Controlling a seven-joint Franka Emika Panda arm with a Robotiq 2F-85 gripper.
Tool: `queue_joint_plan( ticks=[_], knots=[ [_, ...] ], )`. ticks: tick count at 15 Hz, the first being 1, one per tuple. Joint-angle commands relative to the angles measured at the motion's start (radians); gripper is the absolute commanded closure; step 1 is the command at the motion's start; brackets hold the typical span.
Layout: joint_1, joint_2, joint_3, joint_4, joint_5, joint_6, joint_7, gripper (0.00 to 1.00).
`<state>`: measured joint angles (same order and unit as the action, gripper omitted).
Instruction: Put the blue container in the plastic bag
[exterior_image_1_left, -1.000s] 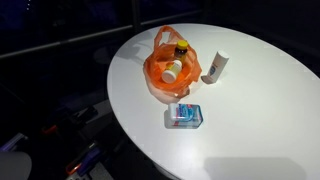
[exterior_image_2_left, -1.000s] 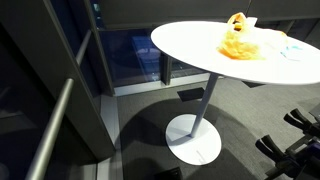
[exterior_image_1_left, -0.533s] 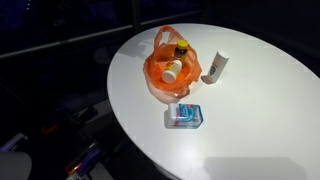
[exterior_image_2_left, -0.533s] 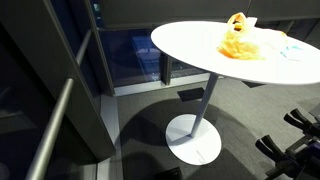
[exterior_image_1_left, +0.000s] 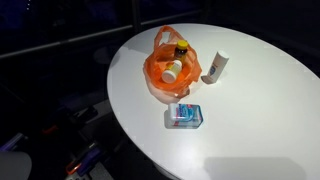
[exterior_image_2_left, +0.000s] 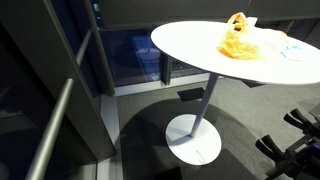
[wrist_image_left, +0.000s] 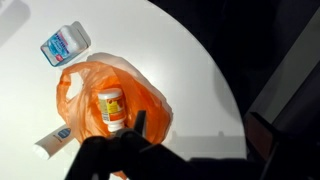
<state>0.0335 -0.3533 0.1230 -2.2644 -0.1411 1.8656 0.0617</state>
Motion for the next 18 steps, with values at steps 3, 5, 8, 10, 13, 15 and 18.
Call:
queue_joint_plan(
  ticks=[3, 5, 8, 10, 13, 15, 18],
  knots=[
    [-0.049, 0.117, -0.032, 0.058, -0.077, 0.019, 0.120, 0.00],
    [-0.065, 0.146, -0.054, 0.056, -0.080, 0.047, 0.155, 0.00],
    [-0.088, 0.184, -0.085, 0.050, -0.080, 0.115, 0.212, 0.00],
    [-0.104, 0.209, -0.103, 0.049, -0.082, 0.163, 0.250, 0.00],
    [-0.116, 0.228, -0.122, 0.045, -0.085, 0.204, 0.299, 0.00],
    [-0.107, 0.200, -0.125, 0.043, -0.061, 0.215, 0.282, 0.00],
    [-0.107, 0.212, -0.128, 0.034, -0.061, 0.216, 0.265, 0.00]
  ],
)
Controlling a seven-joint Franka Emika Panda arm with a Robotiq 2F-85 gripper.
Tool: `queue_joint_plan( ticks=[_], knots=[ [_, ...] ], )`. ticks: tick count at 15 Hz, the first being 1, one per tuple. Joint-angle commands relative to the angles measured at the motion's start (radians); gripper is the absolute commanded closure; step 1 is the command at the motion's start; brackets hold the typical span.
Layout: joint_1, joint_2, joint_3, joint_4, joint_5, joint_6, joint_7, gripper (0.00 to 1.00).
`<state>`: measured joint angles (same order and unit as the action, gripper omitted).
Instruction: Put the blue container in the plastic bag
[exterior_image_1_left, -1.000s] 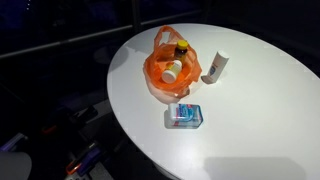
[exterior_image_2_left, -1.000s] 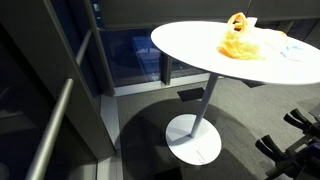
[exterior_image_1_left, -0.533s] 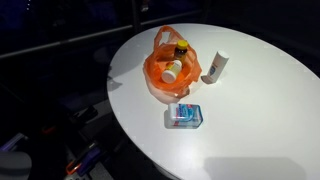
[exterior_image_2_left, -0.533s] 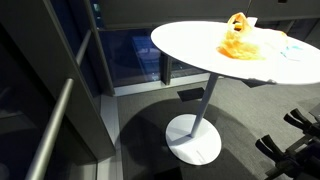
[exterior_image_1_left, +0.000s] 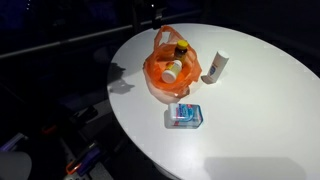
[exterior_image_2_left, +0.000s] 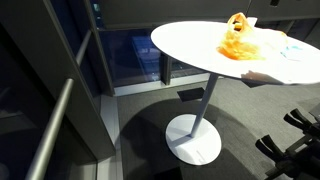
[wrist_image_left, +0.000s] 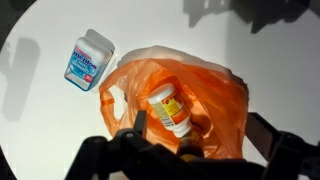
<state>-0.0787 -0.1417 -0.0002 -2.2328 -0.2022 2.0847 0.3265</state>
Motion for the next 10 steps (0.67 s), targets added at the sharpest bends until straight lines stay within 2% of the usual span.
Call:
queue_joint_plan(
  ticks=[1, 3, 10],
  knots=[
    [0.006, -0.002, -0.004, 0.003, 0.000, -0.003, 0.000, 0.00],
    [0.002, 0.003, -0.002, 0.007, -0.021, 0.000, 0.026, 0.00],
    [-0.048, 0.086, -0.035, 0.017, -0.161, -0.003, 0.299, 0.00]
  ],
)
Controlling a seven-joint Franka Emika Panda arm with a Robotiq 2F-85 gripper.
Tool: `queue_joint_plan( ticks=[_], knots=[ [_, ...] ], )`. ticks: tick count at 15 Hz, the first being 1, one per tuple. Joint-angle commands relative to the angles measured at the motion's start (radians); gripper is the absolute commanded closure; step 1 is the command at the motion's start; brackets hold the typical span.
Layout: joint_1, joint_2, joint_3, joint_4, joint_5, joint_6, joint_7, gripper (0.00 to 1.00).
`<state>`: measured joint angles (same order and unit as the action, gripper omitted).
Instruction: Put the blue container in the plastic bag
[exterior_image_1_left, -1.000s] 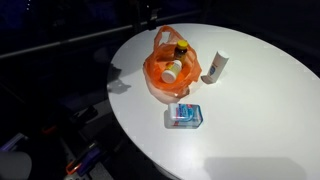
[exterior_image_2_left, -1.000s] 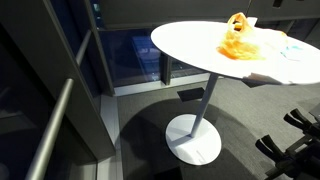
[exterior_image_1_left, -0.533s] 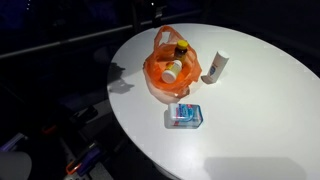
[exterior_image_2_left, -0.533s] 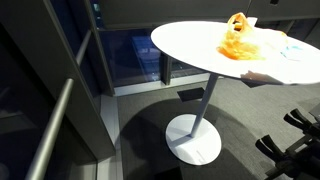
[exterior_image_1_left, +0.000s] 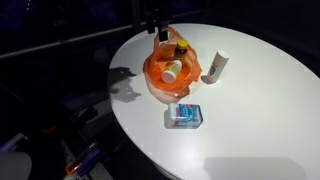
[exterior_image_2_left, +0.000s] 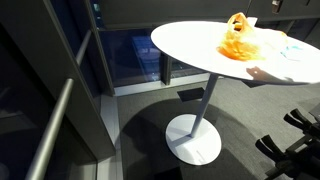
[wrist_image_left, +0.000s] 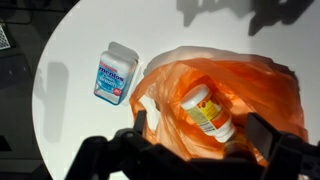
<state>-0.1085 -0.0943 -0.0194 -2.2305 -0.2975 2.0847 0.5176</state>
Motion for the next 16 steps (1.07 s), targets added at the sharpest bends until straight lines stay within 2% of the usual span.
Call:
queue_joint_plan(
  ticks=[1, 5, 11, 16],
  knots=[
    [-0.022, 0.052, -0.024, 0.014, -0.087, -0.002, 0.146, 0.00],
    [-0.033, 0.124, -0.074, 0.008, -0.103, 0.019, 0.242, 0.00],
    [-0.044, 0.215, -0.150, 0.009, -0.057, 0.097, 0.273, 0.00],
    [-0.062, 0.258, -0.210, 0.002, -0.069, 0.150, 0.301, 0.00]
  ],
)
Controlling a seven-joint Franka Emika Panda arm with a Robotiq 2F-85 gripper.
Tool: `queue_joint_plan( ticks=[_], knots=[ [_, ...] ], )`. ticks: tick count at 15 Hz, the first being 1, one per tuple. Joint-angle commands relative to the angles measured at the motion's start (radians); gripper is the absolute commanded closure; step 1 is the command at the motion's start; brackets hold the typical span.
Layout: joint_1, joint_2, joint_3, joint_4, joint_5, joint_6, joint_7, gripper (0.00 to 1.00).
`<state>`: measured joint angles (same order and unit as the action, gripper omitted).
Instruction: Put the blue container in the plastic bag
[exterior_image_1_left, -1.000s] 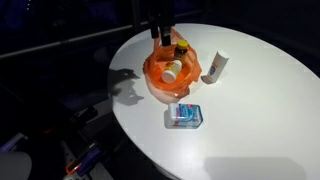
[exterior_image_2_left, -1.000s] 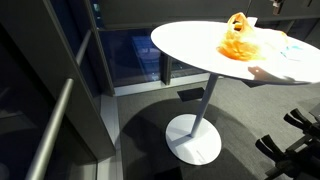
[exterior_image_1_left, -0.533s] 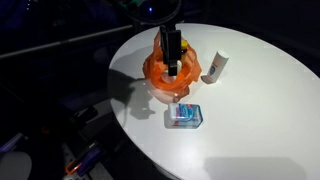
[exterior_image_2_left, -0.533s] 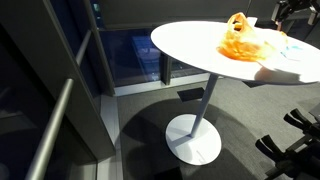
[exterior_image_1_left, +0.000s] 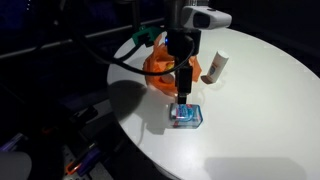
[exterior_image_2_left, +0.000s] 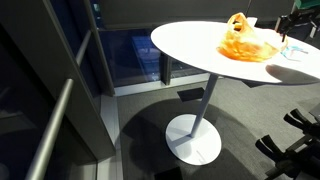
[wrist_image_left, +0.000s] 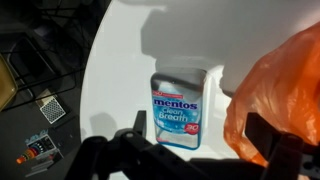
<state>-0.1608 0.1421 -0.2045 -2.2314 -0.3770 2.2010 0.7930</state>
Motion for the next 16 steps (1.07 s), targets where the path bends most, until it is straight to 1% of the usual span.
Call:
queue_joint_plan(
  ticks=[1, 5, 8, 12, 16],
  knots=[
    [-0.013, 0.031, -0.035, 0.002, 0.017, 0.048, 0.027, 0.00],
    [-0.018, 0.067, -0.057, 0.002, 0.050, 0.099, 0.020, 0.00],
    [-0.020, 0.061, -0.065, 0.004, 0.098, 0.117, -0.012, 0.00],
    [-0.021, 0.012, -0.058, 0.000, 0.183, 0.124, -0.067, 0.00],
    [-0.022, -0.031, -0.059, 0.004, 0.222, 0.119, -0.091, 0.00]
  ],
)
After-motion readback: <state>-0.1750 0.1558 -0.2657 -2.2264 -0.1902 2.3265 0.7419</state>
